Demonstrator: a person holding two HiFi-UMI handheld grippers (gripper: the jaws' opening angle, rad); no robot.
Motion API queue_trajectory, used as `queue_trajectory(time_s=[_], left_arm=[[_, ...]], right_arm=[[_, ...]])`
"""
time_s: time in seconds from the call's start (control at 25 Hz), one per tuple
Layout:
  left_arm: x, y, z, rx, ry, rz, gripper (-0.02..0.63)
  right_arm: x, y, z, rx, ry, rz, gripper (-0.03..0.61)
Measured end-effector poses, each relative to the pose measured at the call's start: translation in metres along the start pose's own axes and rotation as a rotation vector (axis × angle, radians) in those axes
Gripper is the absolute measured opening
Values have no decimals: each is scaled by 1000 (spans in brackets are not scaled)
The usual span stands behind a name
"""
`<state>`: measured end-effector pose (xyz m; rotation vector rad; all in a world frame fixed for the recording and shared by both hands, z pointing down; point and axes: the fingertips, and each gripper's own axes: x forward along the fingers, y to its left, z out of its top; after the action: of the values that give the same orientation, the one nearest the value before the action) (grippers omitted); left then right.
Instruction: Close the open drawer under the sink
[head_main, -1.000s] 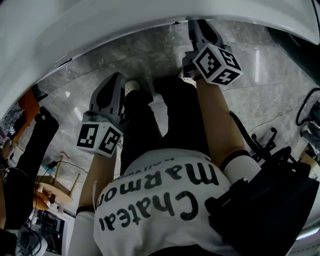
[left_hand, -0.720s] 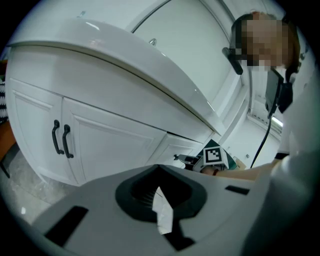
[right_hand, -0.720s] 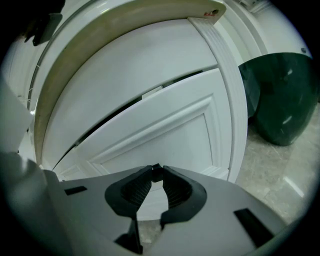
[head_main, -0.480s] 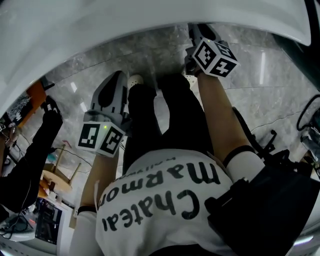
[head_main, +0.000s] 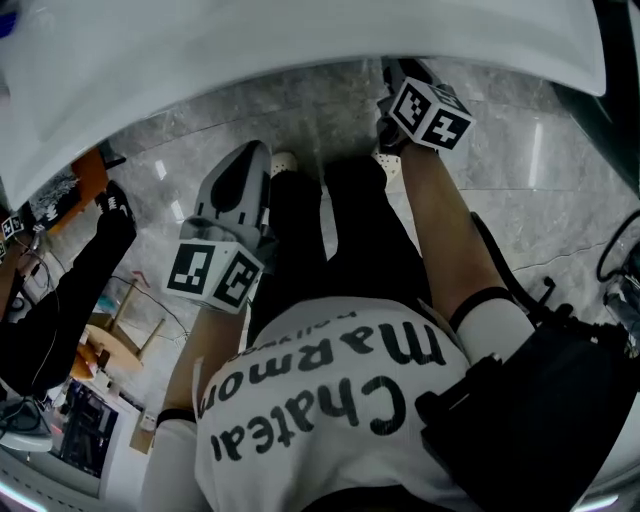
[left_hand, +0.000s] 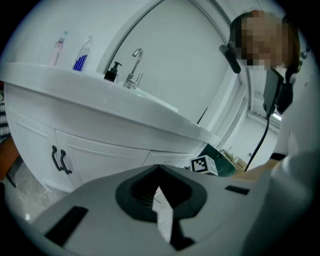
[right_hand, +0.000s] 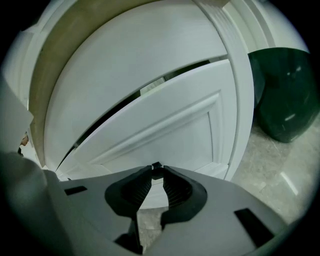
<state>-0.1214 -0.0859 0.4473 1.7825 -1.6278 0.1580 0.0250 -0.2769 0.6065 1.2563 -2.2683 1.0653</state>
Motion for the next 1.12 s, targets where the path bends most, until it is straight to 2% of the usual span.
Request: queue_trajectory(time_s=[0.28,0.4,0.6,0.92,1.0,1.12], left_arm=[[-14,-11,37,78,-71,17,8],[-19,-12,43,88,-72,3,8],[-35,-6,66,89,-93,-27,8],[-36,-15,101,134,-91,-161,8],[-37,-20,110,150,-94,-201,8],[-42,-22,120,131,-93,-234,8]], right_arm=[[1,-3,1,19,22,-19,77],[-1,-5,-2,18,37,-42,77],[-19,2,10,48,4,-94,37],[-78,24,25,140,-42,-166,12],[-96,37,34,141,-65,-161,12],[-129,67,48,131,-109,-119,11]])
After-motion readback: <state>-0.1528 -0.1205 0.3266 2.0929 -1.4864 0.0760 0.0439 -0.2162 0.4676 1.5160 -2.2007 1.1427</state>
